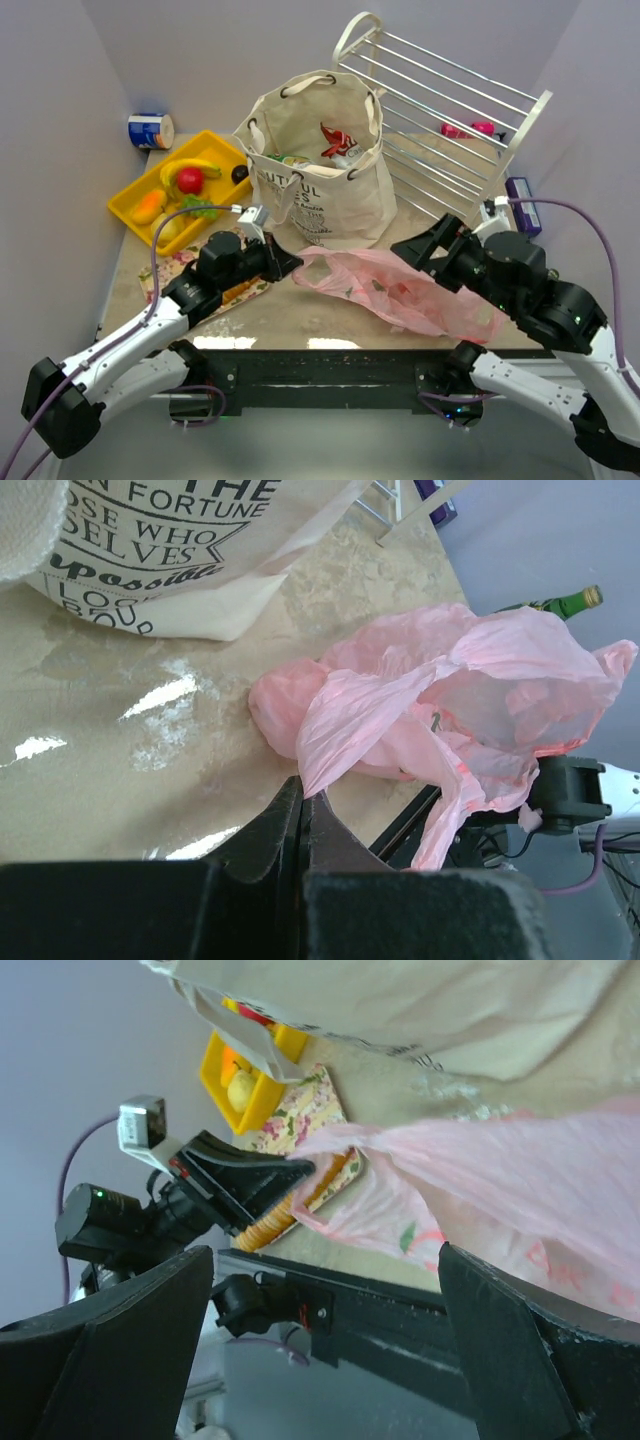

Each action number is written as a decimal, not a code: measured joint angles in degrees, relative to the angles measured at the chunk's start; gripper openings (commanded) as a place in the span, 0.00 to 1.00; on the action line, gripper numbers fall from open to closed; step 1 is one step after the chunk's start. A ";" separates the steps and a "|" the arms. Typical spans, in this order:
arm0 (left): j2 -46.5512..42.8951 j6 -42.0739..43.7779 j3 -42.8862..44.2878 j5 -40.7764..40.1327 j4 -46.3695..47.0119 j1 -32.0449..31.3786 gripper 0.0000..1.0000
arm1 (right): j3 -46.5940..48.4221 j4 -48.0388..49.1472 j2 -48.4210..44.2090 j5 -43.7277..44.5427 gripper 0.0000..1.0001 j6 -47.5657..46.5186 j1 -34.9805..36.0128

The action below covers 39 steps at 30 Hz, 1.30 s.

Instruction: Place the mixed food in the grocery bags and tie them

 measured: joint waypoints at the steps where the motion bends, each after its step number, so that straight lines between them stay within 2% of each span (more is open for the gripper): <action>1: 0.15 -0.02 0.00 0.00 0.55 0.00 0.00 | 0.22 -2.95 -1.09 0.22 0.99 2.19 0.00; 4: 0.90 0.09 0.13 0.02 1.33 0.00 0.00 | -1.22 -8.83 -3.72 1.25 0.99 4.81 0.02; 7: 1.95 0.96 0.72 0.02 1.18 0.00 0.00 | -4.37 -10.56 -4.96 3.06 0.99 1.97 0.00; 13: 3.58 7.10 6.84 -3.17 -4.20 0.00 0.00 | -6.29 -4.31 -1.42 4.31 0.98 -13.44 0.00; 22: 3.54 18.69 13.79 -7.98 -11.56 0.24 0.00 | 3.10 6.67 14.01 -3.08 0.98 -39.10 0.00; 29: 4.70 23.19 15.96 -9.35 -15.37 1.25 0.00 | -1.44 8.98 21.33 -7.74 0.96 -51.30 0.04; 32: 5.31 24.74 17.18 -10.14 -16.39 1.92 0.00 | -3.82 8.96 21.29 -7.52 0.78 -53.88 0.02; 33: 5.44 25.11 17.55 -10.34 -16.65 2.08 0.00 | -4.24 9.01 21.31 -7.43 0.64 -54.42 0.02; 35: 5.86 26.62 18.62 -10.88 -17.16 2.43 0.00 | -4.46 8.92 21.53 -7.54 0.49 -55.41 0.02; 36: 6.05 27.23 19.02 -11.17 -17.18 2.56 0.00 | -4.46 9.03 21.84 -7.78 0.31 -55.65 0.02; 39: 7.06 29.64 21.31 -12.70 -17.38 2.97 0.00 | -4.20 8.94 23.30 -9.55 0.07 -55.41 0.02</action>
